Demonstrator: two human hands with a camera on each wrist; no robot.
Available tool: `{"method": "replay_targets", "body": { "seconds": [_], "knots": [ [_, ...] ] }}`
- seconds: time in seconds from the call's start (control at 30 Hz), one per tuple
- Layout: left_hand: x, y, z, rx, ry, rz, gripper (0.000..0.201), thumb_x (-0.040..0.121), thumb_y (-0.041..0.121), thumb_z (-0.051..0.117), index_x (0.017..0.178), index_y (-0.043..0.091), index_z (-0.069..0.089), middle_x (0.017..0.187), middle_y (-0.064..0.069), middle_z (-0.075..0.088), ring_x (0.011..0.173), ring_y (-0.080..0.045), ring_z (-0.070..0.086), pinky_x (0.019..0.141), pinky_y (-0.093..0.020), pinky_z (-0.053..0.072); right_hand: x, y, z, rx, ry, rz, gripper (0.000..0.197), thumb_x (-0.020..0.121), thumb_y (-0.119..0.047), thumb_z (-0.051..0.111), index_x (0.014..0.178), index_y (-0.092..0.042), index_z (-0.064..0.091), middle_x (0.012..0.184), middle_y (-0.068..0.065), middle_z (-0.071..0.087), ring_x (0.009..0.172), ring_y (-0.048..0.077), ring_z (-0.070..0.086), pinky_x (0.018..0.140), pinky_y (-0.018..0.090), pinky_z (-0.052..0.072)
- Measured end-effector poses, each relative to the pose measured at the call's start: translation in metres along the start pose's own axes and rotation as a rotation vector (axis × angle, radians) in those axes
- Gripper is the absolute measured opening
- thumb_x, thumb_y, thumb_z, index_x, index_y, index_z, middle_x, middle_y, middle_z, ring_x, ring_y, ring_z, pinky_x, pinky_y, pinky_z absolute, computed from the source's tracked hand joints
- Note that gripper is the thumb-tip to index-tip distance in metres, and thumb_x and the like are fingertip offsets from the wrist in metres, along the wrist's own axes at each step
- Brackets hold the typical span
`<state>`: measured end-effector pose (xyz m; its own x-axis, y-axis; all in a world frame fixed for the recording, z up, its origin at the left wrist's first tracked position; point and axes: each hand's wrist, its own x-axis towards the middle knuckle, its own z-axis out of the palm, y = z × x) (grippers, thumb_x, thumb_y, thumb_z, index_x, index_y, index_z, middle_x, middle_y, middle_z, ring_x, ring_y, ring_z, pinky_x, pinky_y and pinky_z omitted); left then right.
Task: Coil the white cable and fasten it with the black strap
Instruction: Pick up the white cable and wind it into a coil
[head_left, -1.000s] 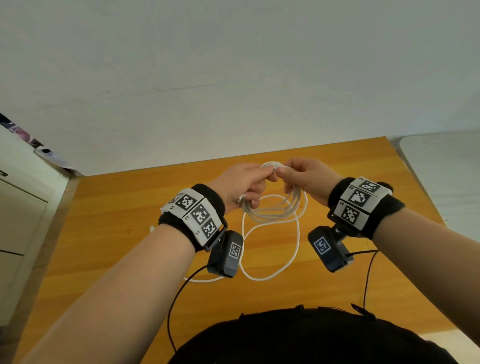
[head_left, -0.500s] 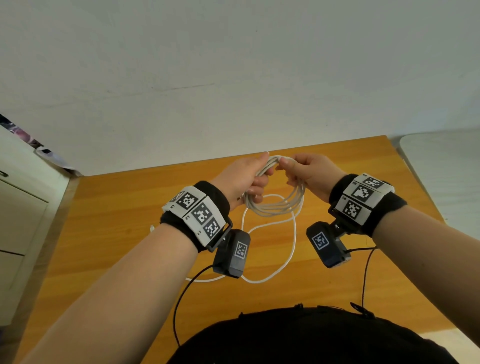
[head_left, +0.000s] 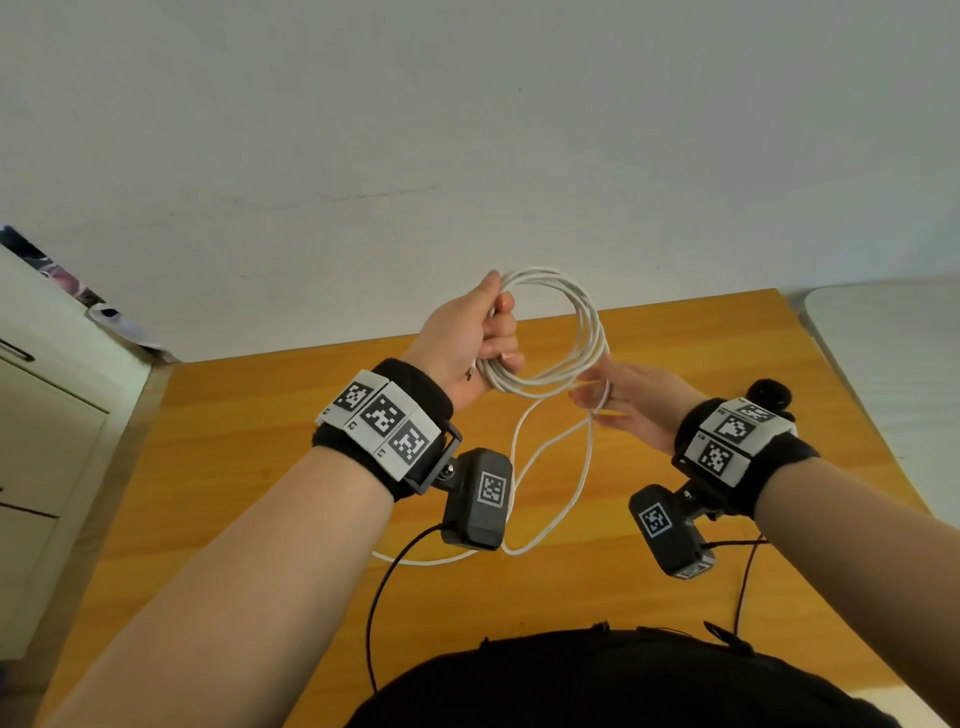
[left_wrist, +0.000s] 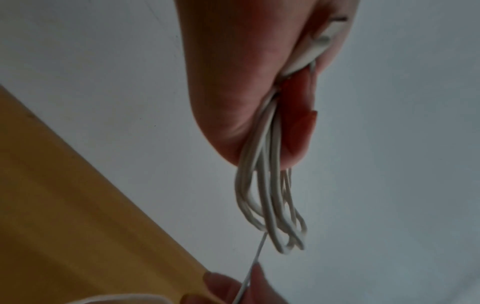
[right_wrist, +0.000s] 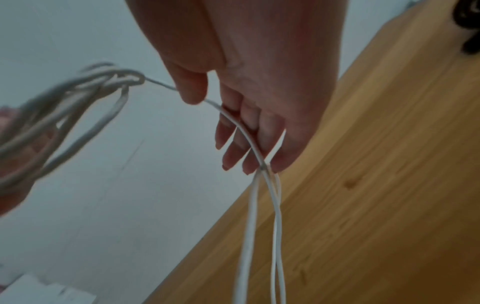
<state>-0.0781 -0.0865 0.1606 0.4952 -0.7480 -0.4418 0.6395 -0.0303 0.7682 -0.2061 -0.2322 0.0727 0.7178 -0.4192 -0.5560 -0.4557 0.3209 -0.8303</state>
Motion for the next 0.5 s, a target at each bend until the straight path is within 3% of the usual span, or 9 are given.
{"method": "replay_targets", "body": {
  "seconds": [0.07, 0.17, 0.2, 0.33, 0.5],
  "knots": [
    [-0.001, 0.005, 0.002, -0.034, 0.003, 0.018, 0.042, 0.1, 0.039, 0.035, 0.066, 0.016, 0.043, 0.041, 0.009, 0.025, 0.032, -0.005, 0.023, 0.04, -0.017, 0.032, -0.001, -0.002, 0.001, -0.093, 0.026, -0.035, 0.025, 0.098, -0.029, 0.044, 0.102, -0.011, 0.062, 0.101, 0.009, 0.066, 0.11, 0.026, 0.058, 0.103, 0.041, 0.042],
    [-0.002, 0.01, 0.005, -0.058, 0.008, 0.037, 0.042, 0.1, 0.04, 0.036, 0.065, 0.017, 0.043, 0.042, 0.009, 0.024, 0.032, -0.005, 0.022, 0.041, -0.017, 0.031, -0.002, -0.015, -0.001, -0.328, 0.135, -0.151, 0.023, 0.098, -0.023, 0.042, 0.099, -0.016, 0.064, 0.098, 0.004, 0.067, 0.101, 0.02, 0.059, 0.08, 0.026, 0.046],
    [-0.002, 0.012, 0.006, -0.058, 0.016, 0.047, 0.042, 0.1, 0.04, 0.035, 0.065, 0.017, 0.043, 0.042, 0.009, 0.024, 0.033, -0.005, 0.022, 0.041, -0.017, 0.03, -0.002, -0.021, -0.002, -0.376, 0.179, -0.205, 0.024, 0.098, -0.023, 0.042, 0.102, -0.016, 0.065, 0.094, 0.003, 0.067, 0.095, 0.018, 0.059, 0.077, 0.025, 0.045],
    [-0.001, 0.019, 0.013, 0.053, 0.08, 0.113, 0.04, 0.1, 0.039, 0.035, 0.068, 0.017, 0.041, 0.042, 0.008, 0.024, 0.033, -0.006, 0.022, 0.043, -0.02, 0.03, -0.003, -0.048, -0.008, -0.376, 0.341, -0.381, 0.026, 0.096, -0.026, 0.047, 0.099, -0.014, 0.069, 0.067, 0.001, 0.066, 0.067, 0.014, 0.056, 0.08, 0.034, 0.05],
    [-0.002, 0.022, 0.022, 0.158, 0.145, 0.163, 0.036, 0.1, 0.038, 0.036, 0.069, 0.018, 0.04, 0.044, 0.008, 0.025, 0.035, -0.008, 0.022, 0.045, -0.023, 0.031, -0.008, -0.084, -0.015, -0.27, 0.427, -0.464, 0.021, 0.094, -0.024, 0.052, 0.109, -0.013, 0.063, 0.059, 0.005, 0.058, 0.054, 0.019, 0.061, 0.075, 0.041, 0.058]
  ]
}}
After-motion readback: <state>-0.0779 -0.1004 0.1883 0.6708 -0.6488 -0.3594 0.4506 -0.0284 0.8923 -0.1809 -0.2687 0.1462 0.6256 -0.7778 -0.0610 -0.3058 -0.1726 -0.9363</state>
